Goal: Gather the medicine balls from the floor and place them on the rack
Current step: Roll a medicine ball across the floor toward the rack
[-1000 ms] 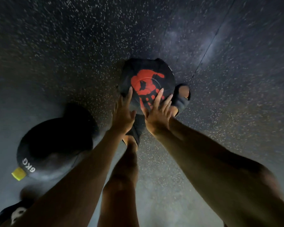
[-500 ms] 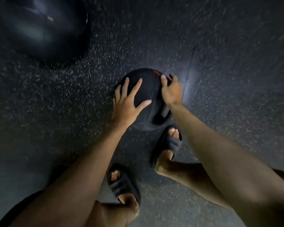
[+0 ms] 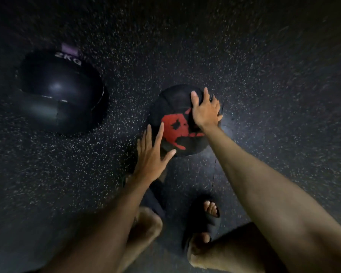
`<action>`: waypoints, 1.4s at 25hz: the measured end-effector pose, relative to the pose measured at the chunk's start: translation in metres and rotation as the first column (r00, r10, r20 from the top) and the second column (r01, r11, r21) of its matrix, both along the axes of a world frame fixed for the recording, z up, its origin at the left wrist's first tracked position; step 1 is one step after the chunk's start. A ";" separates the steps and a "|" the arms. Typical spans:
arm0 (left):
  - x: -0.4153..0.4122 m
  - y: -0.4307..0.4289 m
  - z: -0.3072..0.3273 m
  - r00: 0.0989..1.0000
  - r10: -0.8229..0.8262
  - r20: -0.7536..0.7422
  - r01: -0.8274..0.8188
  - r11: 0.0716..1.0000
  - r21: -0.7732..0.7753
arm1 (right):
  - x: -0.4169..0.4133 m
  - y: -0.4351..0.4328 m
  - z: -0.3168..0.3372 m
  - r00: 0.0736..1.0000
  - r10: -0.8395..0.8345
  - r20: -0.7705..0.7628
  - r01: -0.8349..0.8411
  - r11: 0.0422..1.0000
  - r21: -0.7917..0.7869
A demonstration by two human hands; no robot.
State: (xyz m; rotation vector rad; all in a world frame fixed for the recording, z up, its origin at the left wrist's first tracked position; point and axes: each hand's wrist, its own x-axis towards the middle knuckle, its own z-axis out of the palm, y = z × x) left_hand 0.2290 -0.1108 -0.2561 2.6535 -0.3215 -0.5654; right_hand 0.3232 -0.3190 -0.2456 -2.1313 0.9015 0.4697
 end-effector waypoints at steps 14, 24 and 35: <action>0.269 -0.098 -0.038 0.948 0.299 0.107 -0.250 0.911 -0.326 | 0.116 -0.037 -0.038 0.851 -0.020 0.524 0.110 0.984 -0.142; 0.348 -0.078 -0.030 0.971 0.188 -0.147 -0.230 0.904 -0.360 | 0.162 0.012 -0.013 0.949 0.053 0.310 0.024 0.971 -0.240; 0.374 -0.097 -0.051 0.987 -0.077 0.144 0.111 0.964 -0.243 | 0.322 -0.091 -0.017 0.873 0.062 0.483 0.066 0.968 -0.244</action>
